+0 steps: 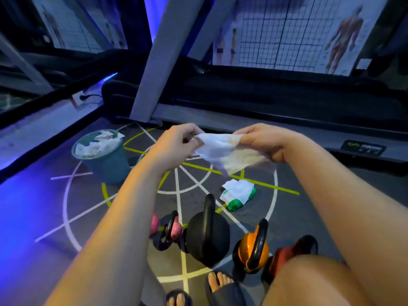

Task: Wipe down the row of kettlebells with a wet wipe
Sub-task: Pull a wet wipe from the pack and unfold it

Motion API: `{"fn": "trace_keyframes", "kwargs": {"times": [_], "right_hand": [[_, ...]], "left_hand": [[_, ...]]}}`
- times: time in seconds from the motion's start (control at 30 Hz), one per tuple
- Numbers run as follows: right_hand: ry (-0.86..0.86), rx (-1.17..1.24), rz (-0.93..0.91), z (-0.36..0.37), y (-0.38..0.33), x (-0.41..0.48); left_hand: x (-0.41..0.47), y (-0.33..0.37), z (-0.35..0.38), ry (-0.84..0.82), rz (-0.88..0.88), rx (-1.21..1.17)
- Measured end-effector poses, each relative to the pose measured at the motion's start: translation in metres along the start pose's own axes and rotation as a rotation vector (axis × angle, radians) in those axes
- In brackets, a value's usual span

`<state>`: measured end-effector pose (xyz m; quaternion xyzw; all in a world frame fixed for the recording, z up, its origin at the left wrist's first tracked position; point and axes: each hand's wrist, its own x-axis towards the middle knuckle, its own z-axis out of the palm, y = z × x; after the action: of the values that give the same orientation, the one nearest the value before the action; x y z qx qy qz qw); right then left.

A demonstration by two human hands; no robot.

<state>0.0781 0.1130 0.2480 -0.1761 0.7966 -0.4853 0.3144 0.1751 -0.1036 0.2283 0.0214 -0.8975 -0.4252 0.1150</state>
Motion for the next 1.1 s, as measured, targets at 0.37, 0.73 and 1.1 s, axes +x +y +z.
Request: {"fn": "trace_keyframes", "kwargs": {"times": [0.37, 0.73, 1.1], "right_hand": [[0.156, 0.059, -0.034, 0.051, 0.037, 0.065], [0.017, 0.468, 0.087, 0.085, 0.021, 0.123], [-0.365, 0.473, -0.241, 0.126, -0.011, 0.121]], "left_hand": [[0.040, -0.034, 0.018, 0.033, -0.598, -0.821], [0.021, -0.076, -0.019, -0.102, -0.685, -0.964], [-0.054, -0.087, -0.075, 0.217, -0.440, -0.817]]}}
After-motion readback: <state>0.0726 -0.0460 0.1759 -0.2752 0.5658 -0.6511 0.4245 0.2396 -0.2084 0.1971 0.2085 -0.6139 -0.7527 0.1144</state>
